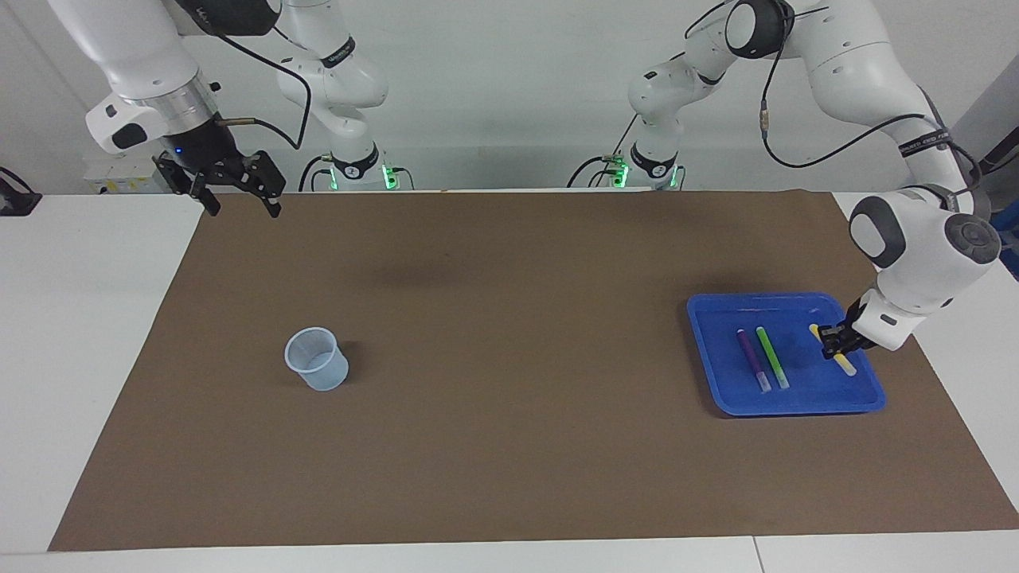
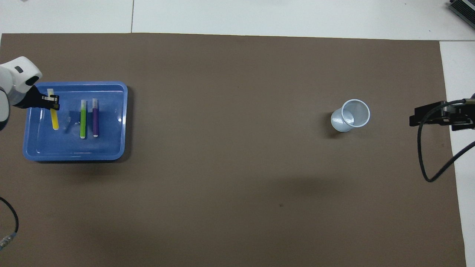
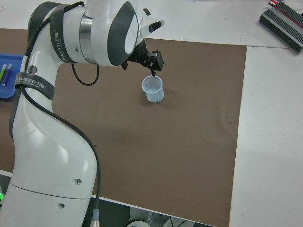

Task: Right arm passes pens to left for tray arrangement
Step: 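Lower the yellow pen into the tray with the left gripper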

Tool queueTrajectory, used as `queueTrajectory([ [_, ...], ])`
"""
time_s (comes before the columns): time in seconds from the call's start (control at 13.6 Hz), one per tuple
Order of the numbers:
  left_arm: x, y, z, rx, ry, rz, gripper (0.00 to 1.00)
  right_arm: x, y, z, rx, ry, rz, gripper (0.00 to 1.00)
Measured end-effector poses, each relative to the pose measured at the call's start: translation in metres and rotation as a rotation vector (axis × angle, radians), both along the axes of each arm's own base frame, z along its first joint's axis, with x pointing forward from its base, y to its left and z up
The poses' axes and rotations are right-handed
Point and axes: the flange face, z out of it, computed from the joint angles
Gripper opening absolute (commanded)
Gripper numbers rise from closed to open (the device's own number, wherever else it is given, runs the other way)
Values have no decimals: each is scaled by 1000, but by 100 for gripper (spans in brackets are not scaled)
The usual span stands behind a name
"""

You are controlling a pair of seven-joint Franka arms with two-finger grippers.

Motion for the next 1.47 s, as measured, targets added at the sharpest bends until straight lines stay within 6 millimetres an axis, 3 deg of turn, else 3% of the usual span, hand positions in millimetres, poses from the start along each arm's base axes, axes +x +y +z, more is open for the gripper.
queueTrajectory([
  [0.07, -6, -8, -18, -6, 9, -11, 0, 0, -2, 0, 1, 0, -4, 100],
  [0.37, -8, -8, -19, -4, 13, -12, 0, -4, -6, 8, 0, -15, -11, 100],
  [0.52, -10, -4, -21, -3, 16, -6, 17, -18, -2, 31, -2, -59, -5, 100],
  [0.66, -10, -3, -21, -2, 14, -4, 21, -34, 3, 55, -4, -100, 3, 100],
  [0.81, -11, -2, -23, -2, 15, -3, 32, -41, 3, 61, -5, -111, 2, 100],
  [0.96, -12, -1, -28, -2, -3, -3, 45, -40, 0, 57, -4, -103, -3, 100],
  [1.25, -19, 5, -35, 0, -64, 5, 56, -39, -5, 43, -4, -74, -11, 100],
  [1.33, -20, 5, -35, 0, -68, 6, 63, -38, -3, 35, -3, -71, -8, 100],
  [1.47, -20, 5, -35, 0, -69, 6, 91, -34, 0, 15, -3, -67, -3, 100],
])
